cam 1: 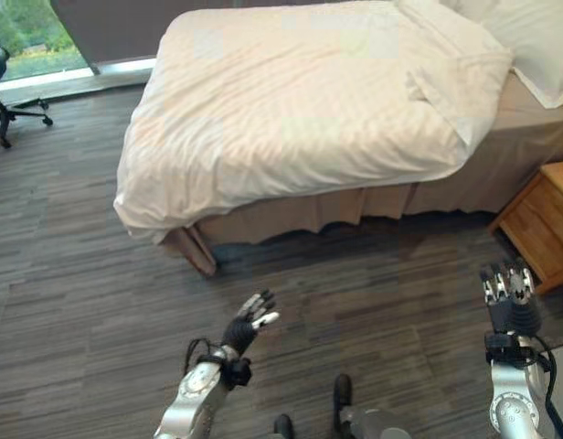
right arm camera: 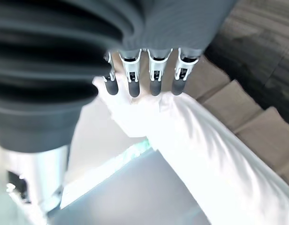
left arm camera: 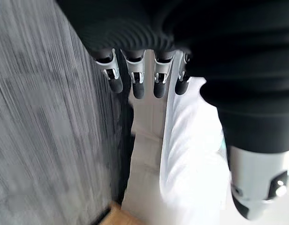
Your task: Making the bed.
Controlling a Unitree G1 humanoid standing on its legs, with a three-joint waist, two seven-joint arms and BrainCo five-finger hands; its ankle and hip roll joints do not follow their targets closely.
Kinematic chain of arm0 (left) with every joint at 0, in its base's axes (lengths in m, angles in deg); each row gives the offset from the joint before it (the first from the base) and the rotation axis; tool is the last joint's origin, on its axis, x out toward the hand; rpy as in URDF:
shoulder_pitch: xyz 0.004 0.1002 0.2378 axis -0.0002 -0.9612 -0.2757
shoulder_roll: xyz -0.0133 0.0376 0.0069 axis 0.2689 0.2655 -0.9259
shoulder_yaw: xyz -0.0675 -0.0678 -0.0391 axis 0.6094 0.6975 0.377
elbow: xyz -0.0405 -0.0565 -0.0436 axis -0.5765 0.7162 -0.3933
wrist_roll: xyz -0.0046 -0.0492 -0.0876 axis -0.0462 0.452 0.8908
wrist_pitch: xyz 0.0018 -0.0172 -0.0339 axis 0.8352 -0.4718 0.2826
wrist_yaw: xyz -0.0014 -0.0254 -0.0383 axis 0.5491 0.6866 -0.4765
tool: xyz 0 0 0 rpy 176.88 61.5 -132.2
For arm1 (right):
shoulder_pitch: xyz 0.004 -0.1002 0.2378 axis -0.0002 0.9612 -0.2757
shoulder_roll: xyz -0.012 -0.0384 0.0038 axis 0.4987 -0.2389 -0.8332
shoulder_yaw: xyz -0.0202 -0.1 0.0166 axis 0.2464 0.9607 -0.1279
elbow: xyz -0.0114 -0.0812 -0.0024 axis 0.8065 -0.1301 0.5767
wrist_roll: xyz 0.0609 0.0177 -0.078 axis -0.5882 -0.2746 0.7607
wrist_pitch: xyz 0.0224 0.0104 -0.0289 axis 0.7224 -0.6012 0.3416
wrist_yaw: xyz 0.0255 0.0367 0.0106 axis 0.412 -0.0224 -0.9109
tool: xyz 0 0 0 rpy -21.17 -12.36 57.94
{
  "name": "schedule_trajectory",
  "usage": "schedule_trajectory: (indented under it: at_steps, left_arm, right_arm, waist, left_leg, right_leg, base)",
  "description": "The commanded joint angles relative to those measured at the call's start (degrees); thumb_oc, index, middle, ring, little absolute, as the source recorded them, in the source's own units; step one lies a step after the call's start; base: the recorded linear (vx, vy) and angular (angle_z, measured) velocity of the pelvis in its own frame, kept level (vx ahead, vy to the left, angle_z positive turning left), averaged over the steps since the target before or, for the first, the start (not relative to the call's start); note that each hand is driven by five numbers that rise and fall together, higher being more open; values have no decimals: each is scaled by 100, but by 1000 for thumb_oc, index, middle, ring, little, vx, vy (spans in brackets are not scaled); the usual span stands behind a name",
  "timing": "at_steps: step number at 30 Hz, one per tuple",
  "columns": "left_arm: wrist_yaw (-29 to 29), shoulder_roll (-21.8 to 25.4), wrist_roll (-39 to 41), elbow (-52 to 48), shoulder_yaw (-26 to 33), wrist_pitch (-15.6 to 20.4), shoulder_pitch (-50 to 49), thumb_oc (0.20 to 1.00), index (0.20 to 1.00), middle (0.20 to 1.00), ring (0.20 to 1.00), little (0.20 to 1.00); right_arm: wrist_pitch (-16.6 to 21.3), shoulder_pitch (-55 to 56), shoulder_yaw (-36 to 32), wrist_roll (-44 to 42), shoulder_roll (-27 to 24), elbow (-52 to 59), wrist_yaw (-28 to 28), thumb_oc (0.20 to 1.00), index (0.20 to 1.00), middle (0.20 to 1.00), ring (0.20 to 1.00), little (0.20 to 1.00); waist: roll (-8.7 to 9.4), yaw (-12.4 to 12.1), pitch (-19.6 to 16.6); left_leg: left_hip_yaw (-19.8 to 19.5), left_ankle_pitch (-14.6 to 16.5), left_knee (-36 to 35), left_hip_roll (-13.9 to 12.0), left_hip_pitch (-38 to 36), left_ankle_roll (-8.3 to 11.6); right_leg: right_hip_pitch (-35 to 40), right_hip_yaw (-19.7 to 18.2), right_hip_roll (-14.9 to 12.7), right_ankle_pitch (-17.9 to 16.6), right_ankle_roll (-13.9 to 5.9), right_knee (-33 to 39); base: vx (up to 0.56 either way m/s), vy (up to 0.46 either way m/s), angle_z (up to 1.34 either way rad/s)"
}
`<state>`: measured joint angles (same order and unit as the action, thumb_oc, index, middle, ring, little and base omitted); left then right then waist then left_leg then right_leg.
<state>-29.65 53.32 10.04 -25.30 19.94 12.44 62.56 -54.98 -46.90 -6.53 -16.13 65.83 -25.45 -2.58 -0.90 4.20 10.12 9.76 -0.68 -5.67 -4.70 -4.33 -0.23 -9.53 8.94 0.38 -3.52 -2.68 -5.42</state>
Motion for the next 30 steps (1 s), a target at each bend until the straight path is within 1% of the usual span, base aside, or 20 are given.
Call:
schedule_trajectory:
  at_steps: [1,5,8,9,10,12,13,15,17,18,19,20,21,23,24,25,26,28,29,30]
  left_arm:
    - [-1,383,334,23,37,374,143,1000,1000,1000,1000,1000]
    - [19,416,137,-82,251,422,27,1000,1000,1000,1000,1000]
    - [23,380,128,-93,308,478,54,1000,1000,1000,1000,1000]
    - [14,362,158,-107,303,498,105,1000,1000,1000,1000,1000]
    - [350,132,-171,266,-728,660,1238,1000,1000,1000,1000,1000]
    - [355,153,-41,217,-765,676,1355,1000,1000,1000,1000,1000]
    - [372,178,49,245,-758,715,1411,1000,1000,1000,1000,1000]
    - [415,215,31,287,-701,734,1399,1000,1000,1000,1000,1000]
    - [567,319,15,462,-574,759,1471,1000,1000,1000,1000,1000]
    - [567,320,15,462,-574,759,1471,1000,1000,1000,1000,1000]
    - [539,436,-99,557,-557,734,1489,1000,1000,1000,1000,1000]
    - [539,436,-100,558,-559,735,1489,1000,1000,1000,1000,1000]
    - [595,505,-264,587,-560,703,1482,1000,1000,1000,1000,1000]
    - [562,528,-227,511,-531,701,1426,1000,1000,1000,1000,1000]
    - [562,528,-227,509,-533,701,1424,1000,1000,1000,1000,1000]
    - [510,545,-179,455,-557,668,1416,1000,1000,1000,1000,1000]
    - [510,544,-178,454,-559,666,1414,1000,1000,1000,1000,1000]
    - [475,556,-140,385,-666,656,1471,1000,1000,1000,1000,1000]
    - [481,523,-119,421,-785,641,1580,1000,1000,1000,1000,1000]
    - [482,521,-118,423,-787,642,1582,1000,1000,1000,1000,1000]
  right_arm:
    - [255,-78,-77,298,18,644,-409,1000,1000,1000,1000,1000]
    - [33,-108,179,692,-128,675,-545,1000,1000,1000,1000,1000]
    - [0,-145,349,682,-203,802,-710,1000,1000,1000,1000,1000]
    - [45,-172,361,648,-202,899,-714,1000,1000,1000,1000,1000]
    - [-701,-208,1936,2146,-453,-578,-529,1000,1000,1000,1000,1000]
    - [-687,-279,2043,1898,-315,-558,-543,1000,1000,1000,1000,1000]
    - [-673,-427,2333,1722,-164,-653,-651,1000,1000,1000,1000,1000]
    - [-690,-517,2475,1800,-159,-679,-686,1000,1000,1000,1000,1000]
    - [-705,-627,2591,1833,-229,-496,-710,1000,1000,1000,1000,1000]
    - [-706,-625,2590,1832,-230,-493,-710,1000,1000,1000,1000,1000]
    - [-712,-456,2436,1767,-248,-499,-753,1000,1000,1000,1000,1000]
    - [-713,-453,2434,1767,-247,-497,-754,1000,1000,1000,1000,1000]
    - [-708,-330,2223,1782,-134,-692,-630,1000,1000,1000,1000,1000]
    - [-689,-261,2093,1747,-40,-696,-596,1000,1000,1000,1000,1000]
    - [-690,-257,2091,1747,-40,-694,-596,1000,1000,1000,1000,1000]
    - [-675,-223,2033,1744,-12,-675,-610,1000,1000,1000,1000,1000]
    - [-676,-219,2031,1744,-13,-673,-611,1000,1000,1000,1000,1000]
    - [-658,-215,2069,1764,-3,-634,-645,1000,1000,1000,1000,1000]
    - [-654,-257,2124,1772,38,-638,-625,1000,1000,1000,1000,1000]
    - [-653,-258,2123,1773,37,-639,-625,1000,1000,1000,1000,1000]
  waist:
    - [420,-26,-387]
    - [401,-110,-401]
    - [400,-152,-387]
    - [396,-189,-311]
    - [56,376,-154]
    - [89,371,-144]
    - [132,338,-108]
    - [168,302,-99]
    - [315,296,16]
    - [316,289,12]
    - [385,324,19]
    - [386,321,15]
    - [403,332,11]
    - [402,340,-13]
    - [397,345,-5]
    - [394,335,-36]
    - [382,344,-23]
    - [381,346,-38]
    - [373,358,-43]
    - [360,361,-29]
  left_leg:
    - [-194,-187,67,90,234,254]
    - [-291,-201,67,136,197,243]
    - [-305,-219,67,131,191,251]
    - [-331,-317,76,120,211,278]
    - [-258,-222,67,-338,82,620]
    - [-134,-151,67,-256,49,543]
    - [39,-90,67,-199,37,461]
    - [127,-59,67,-183,10,438]
    - [160,-26,223,-241,71,449]
    - [167,-22,230,-242,77,449]
    - [103,42,323,-298,134,450]
    - [104,45,328,-298,139,450]
    - [95,72,357,-452,127,501]
    - [104,79,313,-664,61,613]
    - [96,83,312,-671,49,616]
    - [98,109,314,-928,-26,769]
    - [86,119,319,-943,-38,774]
    - [24,151,370,-1276,-152,993]
    - [-82,148,440,-1589,-309,1187]
    - [-88,155,444,-1606,-319,1192]
  right_leg:
    - [1041,-342,-689,164,-501,613]
    - [1095,-270,-675,182,-495,580]
    - [1129,-260,-665,182,-495,615]
    - [1165,-197,-667,172,-481,669]
    - [837,-980,-1128,-32,-699,629]
    - [789,-1050,-1201,-113,-760,645]
    - [650,-1113,-1245,-214,-847,578]
    - [607,-1137,-1264,-264,-890,555]
    - [424,-1566,-1175,-382,-992,327]
    - [414,-1574,-1174,-380,-992,320]
    - [358,-1843,-1173,-371,-986,219]
    - [352,-1845,-1173,-369,-986,215]
    - [245,-1888,-1461,-711,-1015,163]
    - [188,-1837,-1776,-1125,-1013,297]
    - [213,-1822,-1773,-1129,-1011,314]
    - [32,-1739,-2121,-1375,-1048,486]
    - [68,-1714,-2112,-1375,-1044,502]
    - [-114,-1714,-2458,-1539,-1135,681]
    - [-212,-1696,-2626,-1641,-1229,652]
    - [-189,-1681,-2614,-1637,-1226,654]
  base:
    - [-22,11,7]
    - [-28,10,12]
    - [-26,-9,7]
    - [-25,78,0]
    - [-12,191,4]
    - [3,222,-11]
    - [-19,130,-47]
    - [-13,136,-60]
    - [-14,51,-51]
    - [21,-35,-38]
    - [26,-29,-24]
    - [90,-170,-14]
    - [93,-240,-1]
    - [113,-276,-2]
    - [181,-339,-6]
    - [135,-233,-4]
    - [204,-375,-1]
    - [228,-496,-4]
    - [229,-521,-9]
    - [223,-545,-8]
